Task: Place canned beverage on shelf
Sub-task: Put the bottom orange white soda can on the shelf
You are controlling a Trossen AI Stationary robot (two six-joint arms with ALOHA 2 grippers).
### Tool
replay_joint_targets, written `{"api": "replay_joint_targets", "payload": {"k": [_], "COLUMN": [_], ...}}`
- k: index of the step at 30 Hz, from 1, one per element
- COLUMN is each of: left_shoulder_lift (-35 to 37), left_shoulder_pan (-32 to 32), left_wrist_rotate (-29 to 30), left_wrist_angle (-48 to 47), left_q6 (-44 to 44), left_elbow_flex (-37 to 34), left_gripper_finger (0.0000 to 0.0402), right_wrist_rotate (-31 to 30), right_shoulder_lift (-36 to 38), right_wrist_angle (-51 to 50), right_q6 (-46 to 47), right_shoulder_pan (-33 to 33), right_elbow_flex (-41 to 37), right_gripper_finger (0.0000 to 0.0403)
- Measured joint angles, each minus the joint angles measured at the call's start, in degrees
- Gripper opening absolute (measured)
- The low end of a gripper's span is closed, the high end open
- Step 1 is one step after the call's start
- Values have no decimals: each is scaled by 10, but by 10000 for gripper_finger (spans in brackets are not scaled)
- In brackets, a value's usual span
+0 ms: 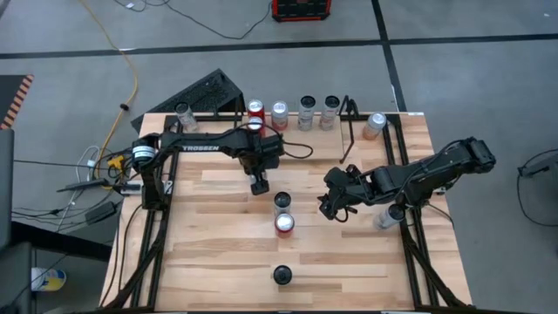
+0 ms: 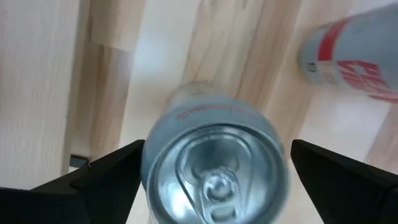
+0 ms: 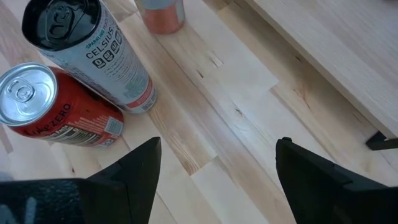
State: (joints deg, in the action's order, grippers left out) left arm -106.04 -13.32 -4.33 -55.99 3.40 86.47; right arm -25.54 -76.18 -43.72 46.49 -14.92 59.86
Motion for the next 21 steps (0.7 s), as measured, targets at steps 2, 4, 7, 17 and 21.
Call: {"api": "replay_joint_targets", "payload": {"k": [2,4,7,17,21], "left_shoulder_lift": [0,0,0,0,0], "left_shoulder_pan": [0,0,0,15,21], "left_wrist_rotate": [-1,2,6,-2,16], "left_wrist_angle": [-10,-15,-36,-65,-47], "left_q6": [-13,-21,-43,-176,-188], "left_elbow_flex": [14,30,62,66,43], "left_gripper_finger": [386,386,387,387,387], "right_wrist_rotate": [0,0,0,0,0], "right_shoulder_lift": [0,0,0,0,0], "right_wrist_angle": [0,0,0,0,0], "right_q6": [0,0,2,6,6], "right_shoulder_pan": [0,0,0,0,0], "right_elbow_flex": [0,0,0,0,0], "right_gripper_finger": [291,291,291,291,291]}}
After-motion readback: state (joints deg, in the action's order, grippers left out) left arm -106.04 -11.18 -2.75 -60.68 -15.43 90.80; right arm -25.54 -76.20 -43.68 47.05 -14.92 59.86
